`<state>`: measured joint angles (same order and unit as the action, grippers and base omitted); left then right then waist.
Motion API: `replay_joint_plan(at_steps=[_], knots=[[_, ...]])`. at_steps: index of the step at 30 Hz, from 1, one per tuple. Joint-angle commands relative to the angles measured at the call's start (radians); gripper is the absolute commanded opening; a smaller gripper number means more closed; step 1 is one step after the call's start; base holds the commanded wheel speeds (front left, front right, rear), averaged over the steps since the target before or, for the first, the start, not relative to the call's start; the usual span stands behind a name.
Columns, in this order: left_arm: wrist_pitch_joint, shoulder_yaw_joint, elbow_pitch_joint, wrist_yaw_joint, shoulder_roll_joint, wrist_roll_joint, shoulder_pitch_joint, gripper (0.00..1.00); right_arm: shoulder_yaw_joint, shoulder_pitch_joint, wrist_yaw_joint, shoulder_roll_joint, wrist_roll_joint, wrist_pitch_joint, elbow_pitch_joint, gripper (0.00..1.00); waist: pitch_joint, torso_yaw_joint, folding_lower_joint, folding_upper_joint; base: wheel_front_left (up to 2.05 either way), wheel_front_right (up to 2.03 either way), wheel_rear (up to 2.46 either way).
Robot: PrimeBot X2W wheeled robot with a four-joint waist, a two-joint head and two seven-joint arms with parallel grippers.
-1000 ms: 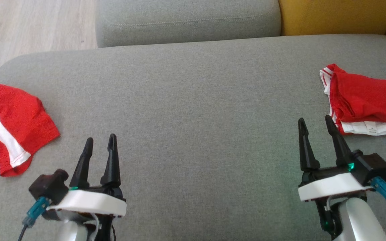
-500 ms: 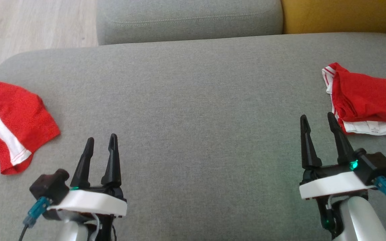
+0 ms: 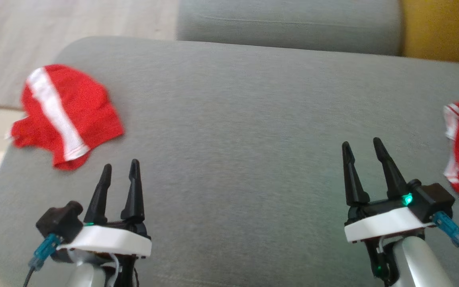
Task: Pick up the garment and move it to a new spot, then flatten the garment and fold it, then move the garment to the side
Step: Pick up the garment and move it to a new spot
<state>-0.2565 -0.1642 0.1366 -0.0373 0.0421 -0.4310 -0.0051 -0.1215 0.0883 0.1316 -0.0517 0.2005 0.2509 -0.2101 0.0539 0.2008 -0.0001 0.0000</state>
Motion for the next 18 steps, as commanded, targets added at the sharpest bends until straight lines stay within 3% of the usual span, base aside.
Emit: replay_joint_plan(at_steps=[1, 12, 18], knots=[[-0.005, 0.04, -0.032, 0.002, 0.008, 0.005, -0.032, 1.0, -0.034, 0.016, -0.001, 0.001, 0.01, 0.011, 0.024, 1.0, -0.01, 0.091, 0.0001, 0.0, 0.0, 0.0, 0.0], [-0.005, 0.075, -0.045, 0.005, 0.008, 0.009, -0.003, 1.0, -0.088, 0.005, -0.001, 0.001, 0.041, 0.011, 0.003, 1.0, -0.039, 0.251, 0.0001, 0.0, 0.0, 0.0, 0.0], [-0.005, 0.085, -0.047, 0.003, 0.008, 0.011, 0.01, 1.0, -0.104, 0.003, -0.001, 0.001, 0.049, 0.011, -0.004, 1.0, -0.043, 0.299, 0.0001, 0.0, 0.0, 0.0, 0.0]])
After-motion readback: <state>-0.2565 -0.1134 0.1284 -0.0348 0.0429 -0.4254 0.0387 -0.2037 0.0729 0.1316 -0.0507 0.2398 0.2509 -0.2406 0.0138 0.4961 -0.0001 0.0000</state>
